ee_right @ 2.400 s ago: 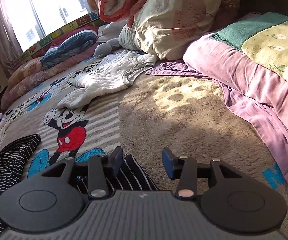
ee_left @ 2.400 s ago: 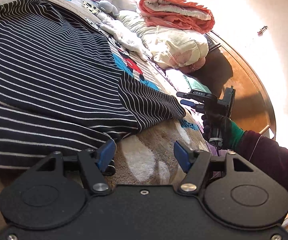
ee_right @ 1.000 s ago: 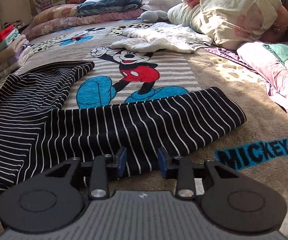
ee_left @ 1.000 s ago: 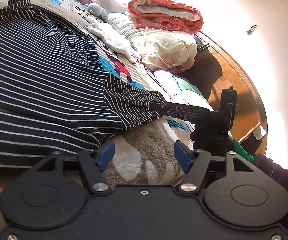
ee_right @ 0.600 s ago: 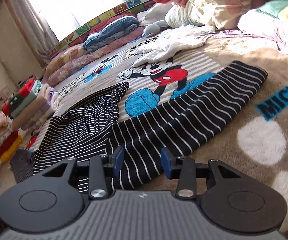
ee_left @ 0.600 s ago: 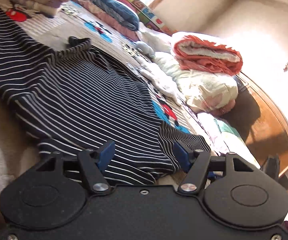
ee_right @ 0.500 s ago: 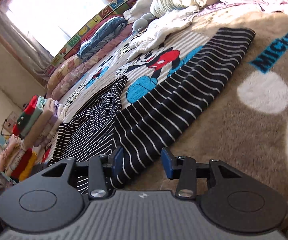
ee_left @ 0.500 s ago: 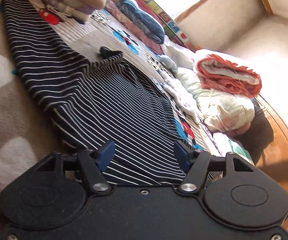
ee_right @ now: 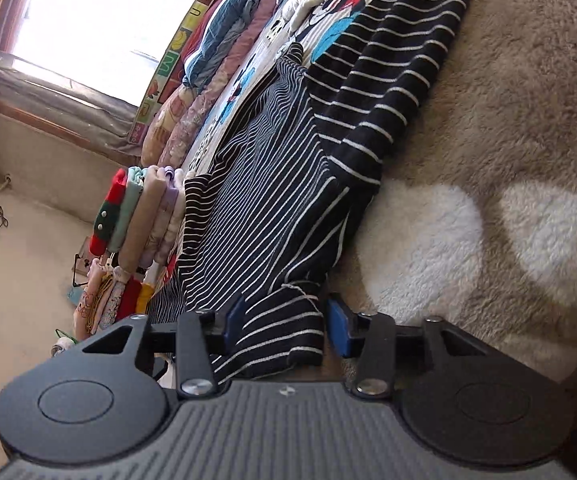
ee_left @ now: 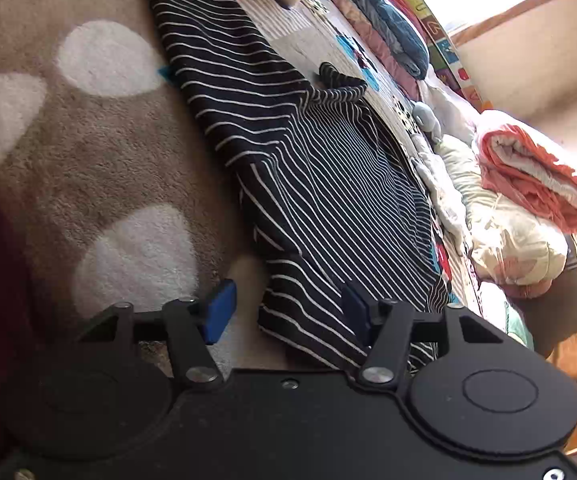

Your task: Fold clothes

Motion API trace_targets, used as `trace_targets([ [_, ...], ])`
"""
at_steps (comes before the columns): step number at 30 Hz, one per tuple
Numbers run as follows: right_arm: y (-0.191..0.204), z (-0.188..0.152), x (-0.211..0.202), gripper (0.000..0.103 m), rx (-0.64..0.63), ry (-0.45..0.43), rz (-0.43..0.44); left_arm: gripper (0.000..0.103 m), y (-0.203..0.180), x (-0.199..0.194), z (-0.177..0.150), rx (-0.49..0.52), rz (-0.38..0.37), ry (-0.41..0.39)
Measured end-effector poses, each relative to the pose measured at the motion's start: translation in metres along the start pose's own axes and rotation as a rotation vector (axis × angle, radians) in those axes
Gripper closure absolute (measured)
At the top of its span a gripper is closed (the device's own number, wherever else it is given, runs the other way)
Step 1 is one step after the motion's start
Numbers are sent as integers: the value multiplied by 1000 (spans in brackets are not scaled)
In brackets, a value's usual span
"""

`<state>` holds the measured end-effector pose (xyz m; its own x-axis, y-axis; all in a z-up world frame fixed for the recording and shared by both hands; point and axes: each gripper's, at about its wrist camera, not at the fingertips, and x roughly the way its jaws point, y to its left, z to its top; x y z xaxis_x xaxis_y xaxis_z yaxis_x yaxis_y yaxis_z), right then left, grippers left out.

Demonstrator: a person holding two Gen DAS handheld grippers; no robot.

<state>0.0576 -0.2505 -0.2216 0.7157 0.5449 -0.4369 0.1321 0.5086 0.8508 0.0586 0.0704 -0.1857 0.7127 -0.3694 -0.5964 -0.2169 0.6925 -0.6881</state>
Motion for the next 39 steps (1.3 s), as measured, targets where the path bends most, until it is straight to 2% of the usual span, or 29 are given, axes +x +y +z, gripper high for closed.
trace_targets([
  [1, -2, -1, 1, 88, 6, 6, -8, 92, -4, 4, -3, 40, 6, 5],
  [2, -2, -3, 3, 91, -4, 11, -14, 93, -6, 6, -5, 57, 18, 14],
  [5, 10, -1, -4, 92, -67, 12, -22, 93, -9, -5, -8, 56, 7, 23],
  [8, 2, -3, -10, 93, -48, 30, -29, 93, -3, 0, -12, 58, 50, 63],
  [11, -6, -5, -14, 98, -36, 49, -42, 89, -2, -2, -12, 44, 58, 76],
  [13, 3, -6, -18, 93, -80, 47, -57, 87, -7, -8, -9, 50, 49, 66],
  [15, 6, -6, -26, 90, -84, 38, -46, 79, -16, -17, -4, 67, 35, 45],
  [16, 5, -6, -31, 90, -79, 31, -37, 75, -20, -21, -1, 75, 28, 35],
  [19, 6, -1, -47, 88, -89, -23, -25, 73, -32, -33, 6, 101, 6, 3],
  [22, 12, 10, -56, 88, -112, -70, -3, 60, -46, -43, 18, 130, -16, -33],
  [23, 16, 15, -57, 87, -132, -78, 5, 59, -51, -44, 25, 142, -20, -46],
  [26, 32, 30, -56, 77, -190, -92, 30, 58, -62, -44, 48, 153, -28, -84],
  [27, 36, 36, -54, 70, -203, -94, 37, 58, -65, -43, 56, 152, -29, -96],
  [28, 41, 43, -53, 61, -218, -97, 43, 58, -65, -40, 66, 140, -26, -102],
  [30, 50, 56, -47, 54, -244, -99, 48, 57, -65, -34, 85, 117, -19, -114],
  [39, 63, 136, 7, 48, -265, -125, 15, 55, -69, 40, 163, 77, 17, -96],
])
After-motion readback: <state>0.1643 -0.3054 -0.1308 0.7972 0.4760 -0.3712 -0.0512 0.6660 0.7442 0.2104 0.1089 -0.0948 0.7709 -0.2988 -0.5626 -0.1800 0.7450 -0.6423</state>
